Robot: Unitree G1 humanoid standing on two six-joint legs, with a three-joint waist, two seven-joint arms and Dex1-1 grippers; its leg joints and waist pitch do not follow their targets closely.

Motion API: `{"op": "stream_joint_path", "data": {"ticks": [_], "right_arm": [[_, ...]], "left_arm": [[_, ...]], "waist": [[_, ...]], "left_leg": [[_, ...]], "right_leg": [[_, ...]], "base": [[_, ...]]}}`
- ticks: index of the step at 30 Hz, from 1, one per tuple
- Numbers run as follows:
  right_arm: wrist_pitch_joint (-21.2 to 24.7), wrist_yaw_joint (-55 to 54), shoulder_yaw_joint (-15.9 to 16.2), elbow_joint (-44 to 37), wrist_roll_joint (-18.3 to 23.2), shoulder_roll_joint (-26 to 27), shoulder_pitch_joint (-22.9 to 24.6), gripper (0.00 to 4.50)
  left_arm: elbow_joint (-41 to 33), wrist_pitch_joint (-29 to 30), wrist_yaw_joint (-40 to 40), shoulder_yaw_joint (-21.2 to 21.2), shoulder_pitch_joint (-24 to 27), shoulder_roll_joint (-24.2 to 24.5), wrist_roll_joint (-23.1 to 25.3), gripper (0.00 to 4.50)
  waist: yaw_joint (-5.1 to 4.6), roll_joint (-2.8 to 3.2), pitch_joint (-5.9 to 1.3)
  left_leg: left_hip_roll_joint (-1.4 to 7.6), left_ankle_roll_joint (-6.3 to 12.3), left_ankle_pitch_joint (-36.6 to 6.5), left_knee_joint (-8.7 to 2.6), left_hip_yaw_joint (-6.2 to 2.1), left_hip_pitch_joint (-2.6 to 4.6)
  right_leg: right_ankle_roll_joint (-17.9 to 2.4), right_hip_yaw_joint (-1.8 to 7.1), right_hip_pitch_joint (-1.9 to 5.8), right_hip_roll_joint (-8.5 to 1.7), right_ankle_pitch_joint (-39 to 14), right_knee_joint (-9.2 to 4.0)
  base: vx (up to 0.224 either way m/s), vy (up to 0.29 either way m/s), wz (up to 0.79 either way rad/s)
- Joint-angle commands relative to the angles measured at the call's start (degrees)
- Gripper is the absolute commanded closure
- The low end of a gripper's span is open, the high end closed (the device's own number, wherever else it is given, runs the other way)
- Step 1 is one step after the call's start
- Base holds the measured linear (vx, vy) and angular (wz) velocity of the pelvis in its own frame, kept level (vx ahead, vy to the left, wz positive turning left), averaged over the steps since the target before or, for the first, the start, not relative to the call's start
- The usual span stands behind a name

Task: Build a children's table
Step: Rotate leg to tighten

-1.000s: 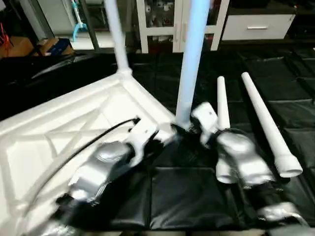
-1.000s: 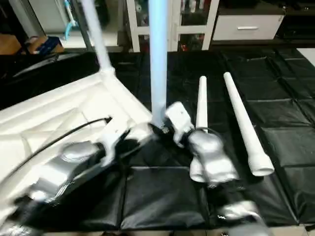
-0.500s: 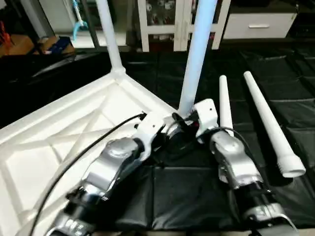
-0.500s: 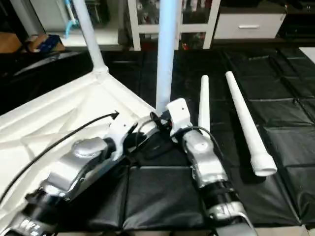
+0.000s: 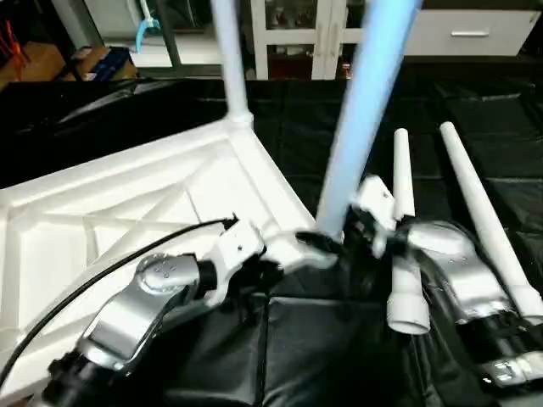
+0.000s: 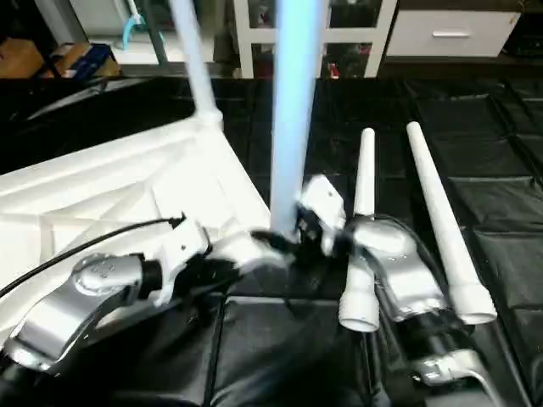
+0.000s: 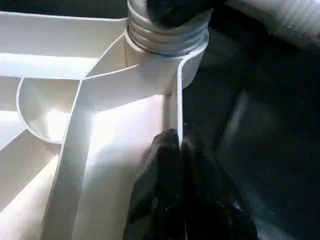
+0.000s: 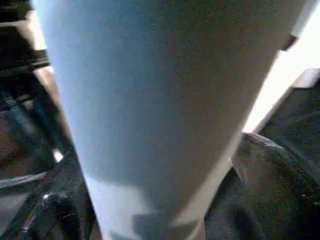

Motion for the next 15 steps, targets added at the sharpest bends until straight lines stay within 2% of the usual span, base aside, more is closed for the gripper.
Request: {"op": "stream_joint_path", "data": {"ticks": [1, 2, 3, 4, 6, 9, 10, 12, 15], "right_arm": [[0.16, 0.02, -0.76, 1.10, -1.42, -2.30, 0.79, 0.62], [-0.74, 0.54, 0.12, 1.24, -2.02, -2.45, 1.27, 0.62], [-1.00, 0.74, 0.47, 1.27, -2.23, -2.49, 1.46, 0.62], [-1.22, 1.10, 1.19, 1.30, -2.66, -2.58, 1.87, 0.62], [-2.06, 1.15, 1.98, 1.67, -3.46, -2.45, 2.45, 0.62], [-2.59, 0.88, 2.24, 2.09, -4.15, -2.26, 2.71, 0.62], [-2.57, 0.65, 2.29, 2.29, -4.40, -2.24, 2.72, 0.87], [-3.29, -0.63, 2.78, 3.55, -5.79, -2.53, 2.51, 0.94], [-3.59, -1.50, 2.93, 4.49, -6.26, -2.58, 2.26, 1.24]], "left_arm": [[1.43, 2.19, -2.99, -2.11, 2.20, 2.06, 0.24, 4.50], [1.51, 2.24, -2.96, -2.24, 1.96, 2.06, 0.09, 4.50], [1.54, 2.26, -2.94, -2.30, 1.89, 2.04, 0.05, 4.50], [1.62, 2.26, -2.87, -2.41, 1.77, 1.93, 0.07, 4.50], [1.64, 2.33, -2.81, -2.60, 1.66, 1.78, 0.02, 4.50], [1.64, 2.40, -2.83, -2.73, 1.59, 1.75, -0.08, 4.50], [1.64, 2.42, -2.87, -2.74, 1.56, 1.74, -0.14, 4.50], [1.76, 2.39, -2.92, -2.78, 1.46, 1.81, -0.25, 4.50], [1.85, 2.43, -2.98, -2.80, 1.35, 1.84, -0.27, 4.50]], "waist": [[0.13, -0.34, -2.91], [0.09, -0.32, -2.69], [0.07, -0.33, -2.66], [-0.02, -0.27, -2.60], [-0.21, -0.31, -2.60], [-0.38, -0.41, -2.83], [-0.35, -0.35, -2.96], [-0.35, -0.35, -3.08], [-0.35, -0.31, -2.97]], "left_leg": [[4.98, 9.84, -3.97, -4.03, -1.92, 1.72], [4.99, 8.19, -6.82, -4.34, -1.93, 1.81], [5.01, 7.36, -8.05, -4.47, -1.93, 1.87], [4.92, 5.42, -10.21, -4.70, -1.94, 2.06], [4.78, 4.48, -10.78, -4.78, -1.97, 1.90], [4.64, 4.49, -9.62, -4.61, -2.02, 1.77], [4.57, 5.52, -7.67, -4.38, -1.96, 1.70], [4.56, 6.65, -5.90, -4.18, -1.95, 1.63], [4.66, 7.34, -6.09, -4.19, -1.94, 1.64]], "right_leg": [[-17.80, 1.56, 2.62, -3.63, -2.99, -2.43], [-17.29, 1.62, 2.59, -3.66, -6.20, -2.79], [-16.95, 1.66, 2.56, -3.66, -7.48, -2.91], [-16.20, 1.78, 2.48, -3.58, -9.03, -3.15], [-15.78, 1.84, 2.62, -3.60, -8.91, -3.16], [-15.94, 1.92, 2.85, -3.74, -7.27, -3.01], [-16.47, 1.95, 2.94, -3.78, -4.66, -2.81], [-16.98, 1.87, 2.99, -3.75, -2.21, -2.53], [-17.20, 1.80, 2.94, -3.77, -2.76, -2.62]], "base": [[0.000, 0.000, 0.00], [0.000, 0.000, 0.00], [-0.053, 0.012, 0.02], [0.000, 0.000, 0.00], [0.000, 0.000, 0.00], [0.000, 0.000, 0.00], [0.000, 0.000, 0.00], [0.000, 0.000, 0.00], [0.000, 0.000, 0.00]]}}
